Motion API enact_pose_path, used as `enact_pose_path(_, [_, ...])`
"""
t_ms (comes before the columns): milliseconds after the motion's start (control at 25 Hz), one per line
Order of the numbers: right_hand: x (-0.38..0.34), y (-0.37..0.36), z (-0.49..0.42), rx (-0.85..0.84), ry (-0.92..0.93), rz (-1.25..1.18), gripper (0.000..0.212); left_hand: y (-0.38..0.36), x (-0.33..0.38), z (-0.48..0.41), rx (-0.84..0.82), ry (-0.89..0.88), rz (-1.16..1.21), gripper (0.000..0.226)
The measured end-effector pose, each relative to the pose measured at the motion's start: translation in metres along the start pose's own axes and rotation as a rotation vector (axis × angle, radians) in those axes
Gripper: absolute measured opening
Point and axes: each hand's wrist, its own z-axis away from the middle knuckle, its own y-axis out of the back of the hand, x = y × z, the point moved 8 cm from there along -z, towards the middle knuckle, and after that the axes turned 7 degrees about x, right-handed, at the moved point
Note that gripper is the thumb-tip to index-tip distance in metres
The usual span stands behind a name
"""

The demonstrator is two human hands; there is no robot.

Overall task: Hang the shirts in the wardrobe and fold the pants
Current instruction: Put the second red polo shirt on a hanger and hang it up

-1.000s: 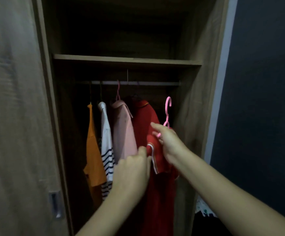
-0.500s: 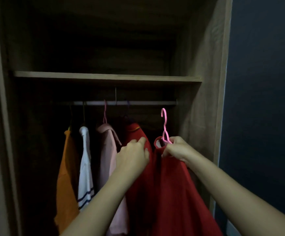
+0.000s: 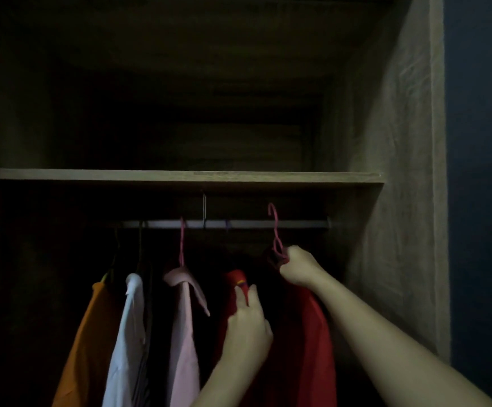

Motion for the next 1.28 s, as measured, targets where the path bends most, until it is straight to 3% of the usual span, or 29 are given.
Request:
enact_pose_path(280, [0.034,-0.032,-0.019,-0.137,-0.047,0.100,0.032,-0.006,0.011,-0.001,-0.036,0.013,0.016,0.075])
enact_pose_path(560, [0.038,-0.026,-0.002,-0.033,0.002,0.128,0.025,0.004,0.008,0.009,0.056,0.030,0.127,0.076])
enact_pose_path(800, [-0.026,0.010,0.054,0.280,0.356,0.020,0.046,0.051,-0.005,0.043,0.290,0.072,0.329,0.060])
enact_pose_path(920, [-0.060,0.013,0.106,0.341,0.530,-0.087,0.048,0.082,-0.029,0.087,0.369,0.098,0.321,0.056])
enact_pose_path(1080, [-0.112,-0.026,0.204,0.236,0.699,-0.184,0.048,0.125,-0.101,0.180,0.406,0.243,0.209,0.055])
enact_pose_path(1280, [-0.156,-0.142,0.365,-0.100,0.784,-0.249,0.053,0.155,-0.208,0.343,0.307,0.490,-0.049,0.057])
